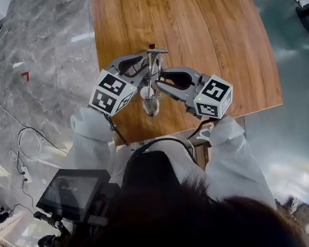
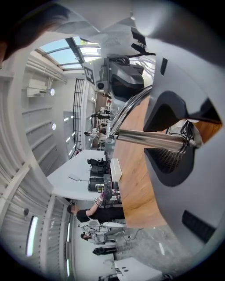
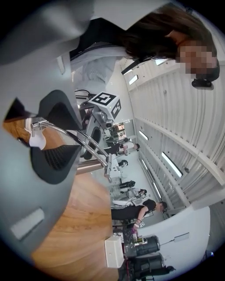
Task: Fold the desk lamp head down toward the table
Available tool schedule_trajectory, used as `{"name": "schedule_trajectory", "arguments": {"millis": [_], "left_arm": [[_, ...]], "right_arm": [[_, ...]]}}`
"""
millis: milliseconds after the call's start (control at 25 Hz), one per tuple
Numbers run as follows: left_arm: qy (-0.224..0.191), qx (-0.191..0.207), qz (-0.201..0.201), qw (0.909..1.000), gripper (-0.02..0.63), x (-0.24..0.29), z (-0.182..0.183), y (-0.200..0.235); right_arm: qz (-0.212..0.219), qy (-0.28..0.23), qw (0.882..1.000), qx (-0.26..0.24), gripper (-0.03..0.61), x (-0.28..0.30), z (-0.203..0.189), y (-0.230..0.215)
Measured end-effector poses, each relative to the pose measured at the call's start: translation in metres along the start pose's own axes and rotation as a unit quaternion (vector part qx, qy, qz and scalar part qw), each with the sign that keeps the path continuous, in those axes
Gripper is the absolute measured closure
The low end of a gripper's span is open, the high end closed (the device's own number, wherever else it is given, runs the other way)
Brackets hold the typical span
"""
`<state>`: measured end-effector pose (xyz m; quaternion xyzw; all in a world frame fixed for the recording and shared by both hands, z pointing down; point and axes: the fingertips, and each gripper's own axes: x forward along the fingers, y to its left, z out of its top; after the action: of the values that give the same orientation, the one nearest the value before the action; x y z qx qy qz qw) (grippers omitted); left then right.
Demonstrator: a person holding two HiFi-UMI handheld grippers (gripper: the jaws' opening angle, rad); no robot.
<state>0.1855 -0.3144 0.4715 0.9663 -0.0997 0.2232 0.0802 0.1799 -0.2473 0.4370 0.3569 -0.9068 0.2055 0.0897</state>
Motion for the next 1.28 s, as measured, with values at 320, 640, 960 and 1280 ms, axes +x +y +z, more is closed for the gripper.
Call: {"name": "schedule_trajectory", "arguments": {"millis": [320, 640, 960, 1280], "left_arm": [[-0.096, -0.059, 0.069, 0.9913, 0.495, -0.068, 0.040, -0.019], [-0.168, -0.015, 0.192, 0.9668, 0.611, -0.100, 0.091, -0.038], [-0.168, -0.023, 0.196, 0.9659, 0.611, -0.101, 0.096, -0.055], [-0.169, -0.015, 0.190, 0.9670, 0.611, -0.098, 0.100, -0.063]], "right_arm": [[-0.142, -0.108, 0.984, 0.003, 0.550, -0.045, 0.036, 0.023], [-0.267, -0.164, 0.945, -0.095, 0.577, -0.053, 0.078, 0.040], [-0.286, -0.175, 0.939, -0.075, 0.578, -0.067, 0.084, 0.040], [-0.288, -0.171, 0.939, -0.078, 0.578, -0.067, 0.081, 0.041]]}}
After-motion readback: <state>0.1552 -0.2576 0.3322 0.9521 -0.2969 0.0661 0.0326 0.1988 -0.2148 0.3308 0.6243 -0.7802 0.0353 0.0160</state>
